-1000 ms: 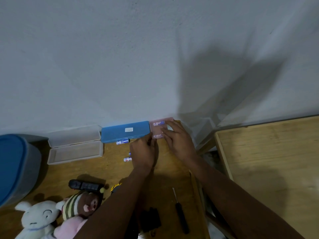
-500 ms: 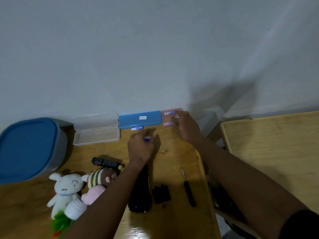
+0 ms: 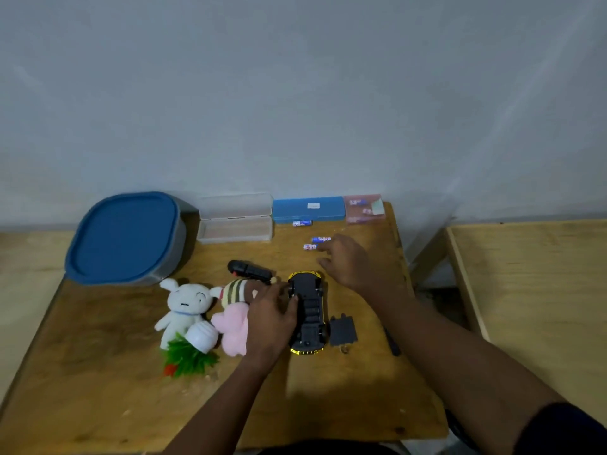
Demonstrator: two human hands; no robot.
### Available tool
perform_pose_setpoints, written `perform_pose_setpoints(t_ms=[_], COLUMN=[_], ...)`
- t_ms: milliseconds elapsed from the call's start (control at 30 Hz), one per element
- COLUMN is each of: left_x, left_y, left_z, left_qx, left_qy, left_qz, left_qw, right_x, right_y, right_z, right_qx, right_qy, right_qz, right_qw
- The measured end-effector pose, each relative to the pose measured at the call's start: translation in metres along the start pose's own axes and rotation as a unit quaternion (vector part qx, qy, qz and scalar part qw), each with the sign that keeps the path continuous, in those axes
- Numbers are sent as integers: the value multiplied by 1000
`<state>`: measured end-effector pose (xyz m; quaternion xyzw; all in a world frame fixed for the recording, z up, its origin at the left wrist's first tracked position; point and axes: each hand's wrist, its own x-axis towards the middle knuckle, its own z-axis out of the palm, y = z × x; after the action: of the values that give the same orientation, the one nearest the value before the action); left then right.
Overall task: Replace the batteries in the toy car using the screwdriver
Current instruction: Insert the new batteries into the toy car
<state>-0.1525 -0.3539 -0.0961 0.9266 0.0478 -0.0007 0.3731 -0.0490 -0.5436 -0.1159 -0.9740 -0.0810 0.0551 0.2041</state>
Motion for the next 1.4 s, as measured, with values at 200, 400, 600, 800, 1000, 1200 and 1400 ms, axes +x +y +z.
perform_pose_setpoints(t_ms=[200,400,600,800,1000,1200,1400], left_x=[-3,0,6,11,7,1,-9], left_y=[2,-9,-20,-17,-8,-17,10], left_z=[-5,0,7,6,0,12,-11], left_qx=[-81,-160,-203,-203,-255,-404,-508], left_qy=[-109,-189,-219,-229,-213,-166,-145], left_qz=[-129,-202,-233,-250,-275,-317,-304], left_qw=[982,947,925,919,902,842,793], right_x=[17,30,17,-5,-42,-69,-91], right_y=[-14,-22,-16,-6,-7,-35,-65], right_z=[4,11,13,5,-2,-22,-48], right_qx=[-49,-116,-138,9,241,434,546], right_qy=[-63,-67,-41,-17,104,157,159], right_qz=[-12,-28,-69,14,173,217,203], right_qw=[997,991,987,1000,949,860,797])
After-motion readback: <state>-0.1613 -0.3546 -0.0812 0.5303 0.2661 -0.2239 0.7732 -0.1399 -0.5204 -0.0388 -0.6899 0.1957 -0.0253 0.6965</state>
